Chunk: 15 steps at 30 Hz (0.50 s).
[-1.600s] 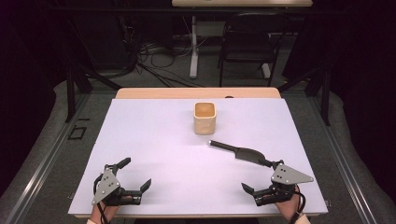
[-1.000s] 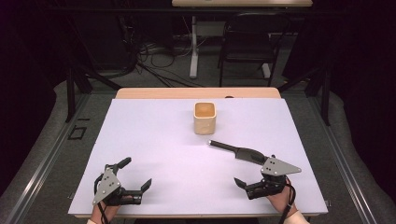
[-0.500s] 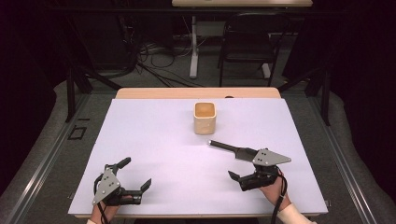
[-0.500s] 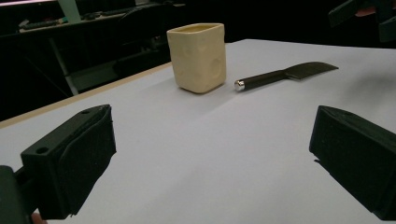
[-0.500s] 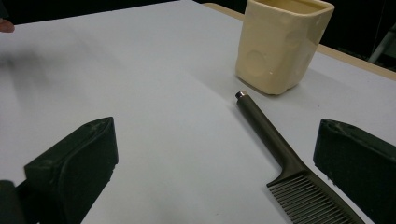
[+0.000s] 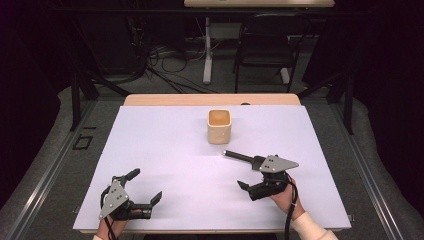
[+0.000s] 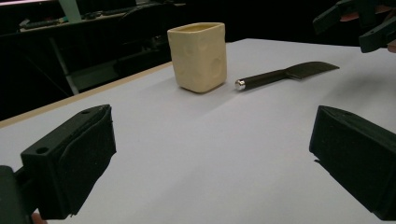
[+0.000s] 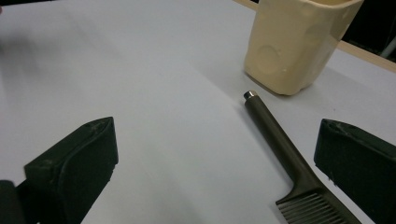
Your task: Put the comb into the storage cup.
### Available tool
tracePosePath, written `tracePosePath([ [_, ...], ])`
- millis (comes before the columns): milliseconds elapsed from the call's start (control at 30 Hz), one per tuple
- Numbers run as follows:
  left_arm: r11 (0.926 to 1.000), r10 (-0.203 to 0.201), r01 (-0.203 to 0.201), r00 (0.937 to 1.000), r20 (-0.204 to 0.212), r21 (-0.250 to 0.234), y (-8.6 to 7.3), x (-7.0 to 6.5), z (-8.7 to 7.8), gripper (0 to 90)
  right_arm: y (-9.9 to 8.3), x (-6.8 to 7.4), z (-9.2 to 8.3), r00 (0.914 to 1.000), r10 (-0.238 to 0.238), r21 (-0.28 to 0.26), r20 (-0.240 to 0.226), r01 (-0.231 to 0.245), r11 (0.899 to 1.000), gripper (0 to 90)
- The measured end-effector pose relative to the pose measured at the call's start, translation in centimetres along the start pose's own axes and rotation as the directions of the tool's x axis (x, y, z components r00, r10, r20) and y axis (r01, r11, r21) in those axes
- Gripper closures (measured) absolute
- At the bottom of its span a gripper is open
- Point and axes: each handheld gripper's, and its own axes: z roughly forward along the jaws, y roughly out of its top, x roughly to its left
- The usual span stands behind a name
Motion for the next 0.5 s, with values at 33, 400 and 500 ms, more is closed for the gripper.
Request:
tracePosePath([
  [33,1.0,-0.002,0.002,1.0,0.0,-0.001,0.0,0.0,0.0,0.4,0.1,-0.1,0.1,0.9999,0.012,-0.008,-0.004,-0.012,1.0,0.0],
  [400,1.0,-0.004,0.004,1.0,-0.002,0.0,0.0,0.1,0.0,0.4,1.3,-1.4,1.6,0.9996,0.029,0.017,-0.006,-0.029,0.999,0.0],
  [500,1.0,-0.006,0.006,1.0,-0.002,0.0,0.0,0.1,0.0,0.4,1.4,-1.8,2.0,0.9993,0.038,0.025,-0.004,-0.037,0.999,0.0],
])
